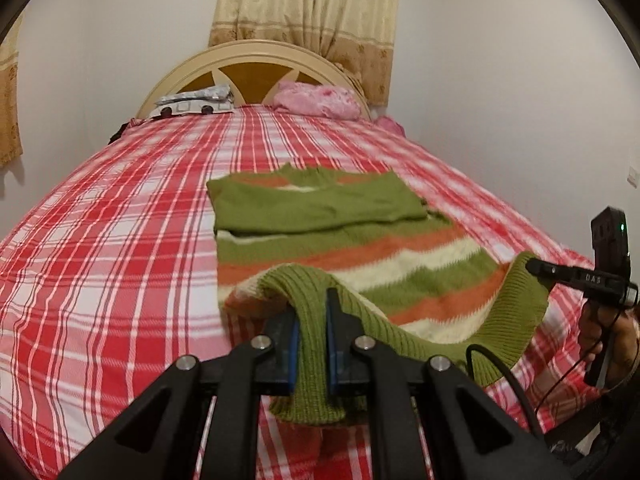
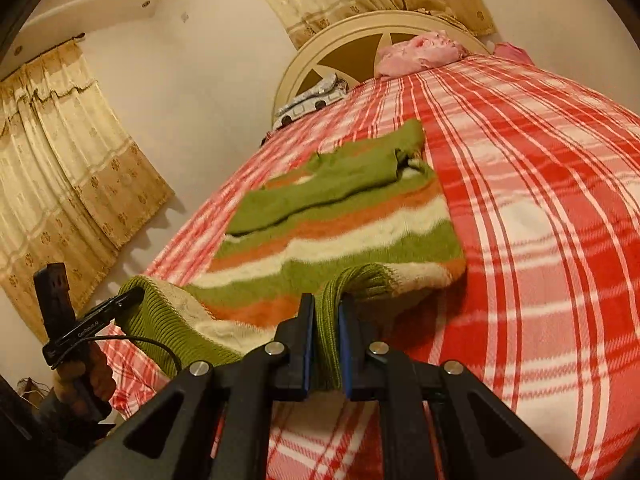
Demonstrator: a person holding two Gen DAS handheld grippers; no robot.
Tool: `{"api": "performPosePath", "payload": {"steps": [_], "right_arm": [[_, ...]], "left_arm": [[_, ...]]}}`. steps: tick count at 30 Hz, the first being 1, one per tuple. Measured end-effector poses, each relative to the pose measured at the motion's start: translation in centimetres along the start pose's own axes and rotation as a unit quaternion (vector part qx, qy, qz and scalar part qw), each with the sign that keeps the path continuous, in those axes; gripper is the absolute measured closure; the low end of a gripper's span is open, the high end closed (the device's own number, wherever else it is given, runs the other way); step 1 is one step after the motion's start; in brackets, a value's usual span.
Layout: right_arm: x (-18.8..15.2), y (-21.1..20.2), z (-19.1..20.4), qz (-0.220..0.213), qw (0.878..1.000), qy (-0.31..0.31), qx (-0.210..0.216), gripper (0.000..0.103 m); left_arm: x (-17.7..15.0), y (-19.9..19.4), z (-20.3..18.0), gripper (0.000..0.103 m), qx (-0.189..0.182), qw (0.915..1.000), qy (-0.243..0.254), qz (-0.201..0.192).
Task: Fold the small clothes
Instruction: 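Lift the hem with both grippers and fold it over toward the collar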
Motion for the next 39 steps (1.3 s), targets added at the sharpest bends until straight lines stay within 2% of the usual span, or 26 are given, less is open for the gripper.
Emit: {"api": "performPosePath", "payload": {"steps": [8, 13, 17, 20, 23, 35, 39], "right_arm": [[3.2, 0.6, 0.6, -0.016, 1.0, -0.02, 0.008, 0.092], [6.2, 2.1, 0.1, -0.027, 0.999, -0.014, 0.018, 0.092], [8.9, 3.5, 0.2, -0.037, 0.999, -0.008, 0.027, 0.092], [11.2, 4.0, 0.8, -0.048, 0.998, -0.018, 0.033, 0.092], [13.1, 4.5, 1.3, -0.056, 0.998, -0.026, 0.034, 0.092], [19.3, 9.8, -0.4, -0.045, 0.998, -0.024, 0.025, 0.092], [20.8, 12.0, -1.2, -0.036, 0.999, -0.024, 0.021, 0.092]], "left_arm": [[2.4, 0.6, 1.0, 0.092, 0.004, 0.9994, -0.006, -0.034], [3.9, 5.3, 2.3, 0.092, 0.01, 0.9992, -0.033, -0.017], [5.5, 6.1, 3.2, 0.092, -0.003, 0.9978, -0.063, -0.021], [7.1, 5.8, 3.1, 0.092, 0.008, 0.998, -0.047, -0.041], [8.6, 6.4, 3.6, 0.092, 0.017, 0.9983, -0.034, -0.045], [13.1, 11.4, 6.4, 0.092, 0.027, 0.9982, -0.039, -0.038], [14.0, 14.3, 7.3, 0.092, 0.024, 0.9982, -0.051, -0.019]]}}
Point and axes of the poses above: each gripper's, at about its wrist camera, not at the fingertips, and y roughly the way its jaws point, z to its left, x to its top, the point moved 4 cm from there along y, roughly the way its jaws point, and after that the axes turned 6 degrees about x, right-handed, at the moved point
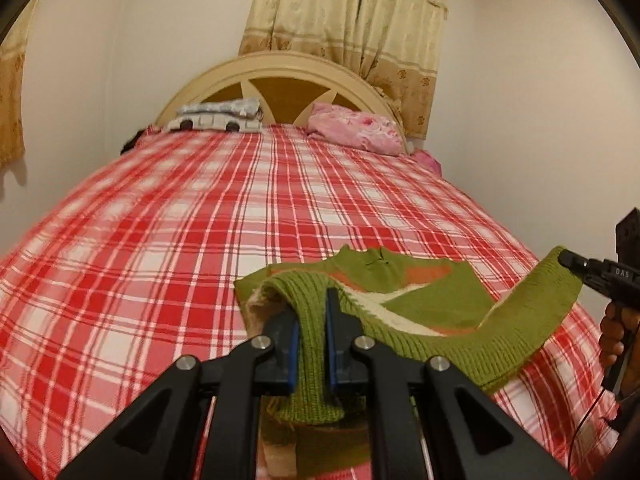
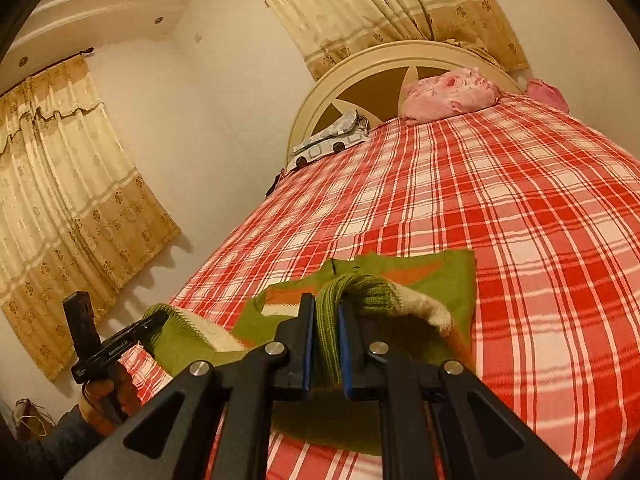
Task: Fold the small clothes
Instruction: 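Lift the hem with both grippers and fold it over toward the collar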
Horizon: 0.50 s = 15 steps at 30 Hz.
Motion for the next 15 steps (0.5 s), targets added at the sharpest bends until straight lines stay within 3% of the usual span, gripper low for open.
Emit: {"api": "performPosePath", "payload": {"steps": [13, 15], "right_arm": [[2.5, 8.5, -7.3, 0.053, 0.997, 0.043, -0.032, 0.092], [2.7, 9.9, -8.5, 0.062, 0.996, 0.048, -0.035, 0.092]], "left_arm": [[1.2, 10.1, 0.3, 0.092, 0.014, 0.9987, 0.011, 0.048], [1.0, 11.6, 0.6, 0.085, 0.024, 0.9982, 0.006, 0.055]]}}
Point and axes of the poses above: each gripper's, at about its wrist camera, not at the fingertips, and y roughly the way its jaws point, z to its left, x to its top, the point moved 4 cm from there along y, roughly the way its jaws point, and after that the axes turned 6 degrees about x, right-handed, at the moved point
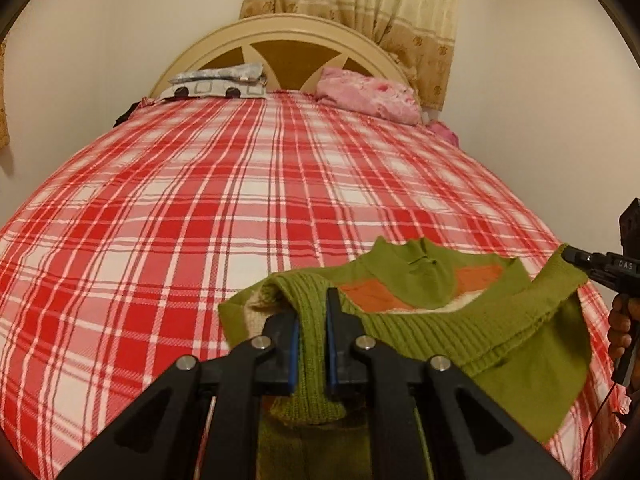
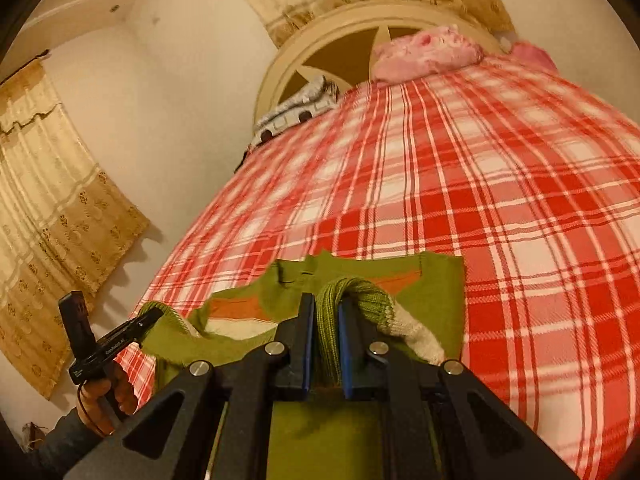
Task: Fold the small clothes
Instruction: 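Lift the hem with both grippers and fold it over toward the collar, then lower the hem onto the collar and open both grippers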
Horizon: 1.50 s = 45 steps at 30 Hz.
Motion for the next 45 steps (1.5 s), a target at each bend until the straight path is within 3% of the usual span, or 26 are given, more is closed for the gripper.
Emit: {"api": "performPosePath", "payload": {"steps": [4, 6, 7, 8, 9, 10, 13, 18, 23, 25, 28, 31, 33, 36, 39, 42, 45], "right_arm": [[0.7, 3.3, -1.7, 0.034, 0.999, -0.002, -0.025, 0.087], [0.6, 5.0, -2.8, 0.058, 0.997, -0.003, -0.043, 0.048], [0.5, 5.5, -3.3, 0.06, 0.997, -0.005, -0.053, 0.01], [0.5, 5.6, -3.5, 0.054, 0.997, -0.005, -0.054, 0.007], [0.5, 5.6, -3.6, 0.051, 0.998, -0.003, -0.046, 0.007], [0.4, 5.5, -3.7, 0.048, 0.998, 0.0, -0.037, 0.007], [-0.1, 4.7, -3.6, 0.039, 0.998, -0.007, -0.047, 0.007], [-2.0, 2.6, -2.6, 0.049, 0.996, -0.025, -0.065, 0.007], [-5.2, -1.7, -1.4, 0.043, 0.997, -0.032, -0.052, 0.007], [-6.5, -2.8, -1.6, 0.05, 0.995, -0.041, -0.077, 0.007], [-8.4, -3.6, -2.3, 0.071, 0.989, -0.056, -0.115, 0.007], [-10.2, -3.4, -3.7, 0.105, 0.97, -0.083, -0.201, 0.007], [-11.4, -3.5, -4.8, 0.124, 0.963, -0.08, -0.224, 0.007], [-11.3, -5.0, -4.1, 0.092, 0.967, -0.082, -0.225, 0.007], [-9.9, -5.2, -0.9, 0.057, 0.974, -0.114, -0.19, 0.007], [-9.5, -2.6, 2.6, 0.07, 0.978, -0.141, -0.14, 0.007], [-11.2, 1.0, 5.2, 0.112, 0.968, -0.182, -0.132, 0.007]], "left_arm": [[-0.9, 2.1, 0.6, 0.08, 0.006, 0.9993, -0.021, 0.031], [-1.4, 2.2, 0.7, 0.062, 0.015, 0.9992, -0.017, 0.033], [-1.6, 2.0, 0.8, 0.055, 0.021, 0.9993, -0.016, 0.026], [-1.6, 1.8, 1.1, 0.04, 0.032, 0.9991, -0.018, 0.021], [-1.6, 1.5, 1.4, 0.031, 0.037, 0.9989, -0.022, 0.016], [-1.6, 0.9, 1.9, 0.03, 0.041, 0.9987, -0.031, 0.006], [-2.0, 0.4, 2.7, 0.029, 0.042, 0.9984, -0.037, 0.008], [-5.3, -0.2, 1.6, 0.029, 0.068, 0.9967, 0.009, 0.043], [-8.4, -3.0, 1.3, 0.029, 0.038, 0.9981, -0.014, 0.048], [-9.2, -3.7, 0.5, 0.029, 0.026, 0.9982, -0.002, 0.053], [-10.3, -3.4, -0.4, 0.029, 0.076, 0.9941, 0.042, 0.065], [-11.4, -2.6, 0.1, 0.027, 0.08, 0.9916, 0.032, 0.097], [-11.5, -3.0, 0.5, 0.027, 0.077, 0.9924, 0.019, 0.094], [-11.2, -3.9, 0.4, 0.028, 0.072, 0.9943, 0.019, 0.077], [-10.6, -4.0, 1.2, 0.027, 0.084, 0.9944, 0.0, 0.065], [-11.2, -3.0, 1.3, 0.027, 0.087, 0.992, -0.009, 0.091], [-12.2, -3.3, 0.4, 0.027, 0.089, 0.9912, 0.016, 0.097]]}}
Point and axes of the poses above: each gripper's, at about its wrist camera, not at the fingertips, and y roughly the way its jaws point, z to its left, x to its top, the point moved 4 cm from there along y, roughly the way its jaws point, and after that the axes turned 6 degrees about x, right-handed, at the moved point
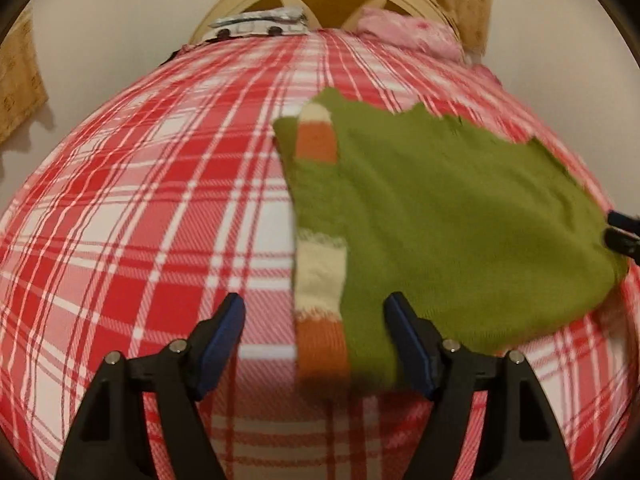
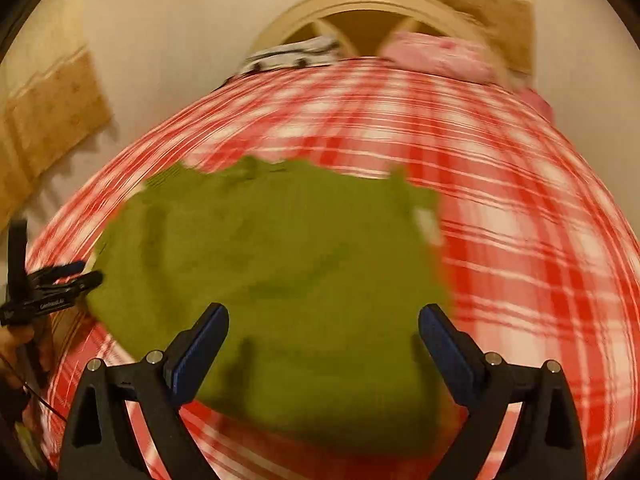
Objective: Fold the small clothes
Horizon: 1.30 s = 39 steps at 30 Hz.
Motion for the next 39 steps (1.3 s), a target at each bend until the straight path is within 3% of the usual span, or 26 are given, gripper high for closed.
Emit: {"api": "performPosePath", "payload": {"steps": [2, 5, 9, 11, 12, 17, 18, 20, 22, 24, 25, 27, 29, 30, 31, 32, 34, 39], "right_arm": [[-1.2, 2.4, 1.0, 0.044, 0.999, -0.017, -0.008, 0.007], [-2.3, 2.6, 0.8, 0.021, 1.0, -0.006, -0.016, 0.007], [-3.1, 2.2, 0.7, 0.011, 1.0, -0.006, -0.012, 0.007], [-2.9, 2.5, 0.9, 0.01, 1.0, -0.005, -0.014, 0.007], [-3.0, 2.6, 1.1, 0.009, 1.0, -0.005, -0.015, 0.006], [-2.9, 3.0, 1.1, 0.002, 1.0, -0.003, -0.013, 0.006], [-2.8, 2.9, 1.0, 0.0, 1.0, -0.002, -0.012, 0.006], [-2.7, 2.3, 1.0, -0.006, 1.0, 0.005, -0.008, 0.006], [-2.6, 0.6, 0.5, -0.027, 0.999, 0.025, 0.002, 0.006], [-2.8, -1.5, -0.8, -0.057, 0.997, 0.045, -0.007, 0.006], [-3.0, -2.4, -1.7, -0.064, 0.996, 0.053, -0.02, 0.006], [-3.7, -3.5, -3.7, -0.064, 0.994, 0.07, -0.052, 0.006], [-4.7, -3.5, -6.1, -0.046, 0.992, 0.095, -0.066, 0.007], [-5.0, -3.3, -6.7, -0.04, 0.992, 0.103, -0.065, 0.01], [-5.4, -2.9, -7.3, -0.027, 0.992, 0.112, -0.055, 0.035], [-5.6, -2.5, -7.5, -0.017, 0.992, 0.12, -0.038, 0.075], [-5.9, -1.9, -7.7, -0.007, 0.991, 0.136, -0.005, 0.08], [-5.9, -2.2, -6.8, 0.018, 0.995, 0.093, -0.028, 0.086]], "left_arm": [[0.0, -1.1, 0.1, 0.027, -0.012, 0.9997, -0.003, -0.02], [0.8, -3.8, 0.6, 0.027, -0.084, 0.993, -0.028, -0.078], [1.5, -2.5, -0.1, 0.03, -0.131, 0.9894, -0.041, -0.046], [1.3, -1.3, -0.3, 0.031, -0.139, 0.9887, -0.05, -0.022], [1.0, -0.8, -0.1, 0.035, -0.129, 0.9896, -0.06, -0.016], [0.5, -0.9, 1.3, 0.036, -0.076, 0.9921, -0.098, -0.019], [0.4, -0.7, 1.6, 0.036, -0.076, 0.9916, -0.103, -0.015], [0.1, -0.1, 1.3, 0.035, -0.112, 0.9877, -0.109, 0.008], [0.2, -0.3, 0.9, 0.036, -0.109, 0.9894, -0.097, 0.001], [0.3, -0.4, 0.0, 0.068, -0.112, 0.9911, -0.071, -0.001], [0.2, -0.4, -0.2, 0.07, -0.106, 0.9923, -0.064, -0.002], [0.2, -0.6, -0.4, 0.084, -0.113, 0.9921, -0.055, -0.008], [0.3, -1.0, -0.5, 0.087, -0.11, 0.9928, -0.045, -0.014], [0.4, -1.1, -0.6, 0.088, -0.111, 0.9929, -0.039, -0.019], [0.4, -1.3, -0.6, 0.089, -0.11, 0.9931, -0.035, -0.02], [0.3, -1.5, -0.5, 0.089, -0.111, 0.9931, -0.032, -0.019], [-0.1, -2.4, 0.1, 0.09, -0.118, 0.9923, -0.031, -0.02], [-1.4, -3.3, 0.6, 0.095, -0.119, 0.9927, -0.012, -0.012]]}}
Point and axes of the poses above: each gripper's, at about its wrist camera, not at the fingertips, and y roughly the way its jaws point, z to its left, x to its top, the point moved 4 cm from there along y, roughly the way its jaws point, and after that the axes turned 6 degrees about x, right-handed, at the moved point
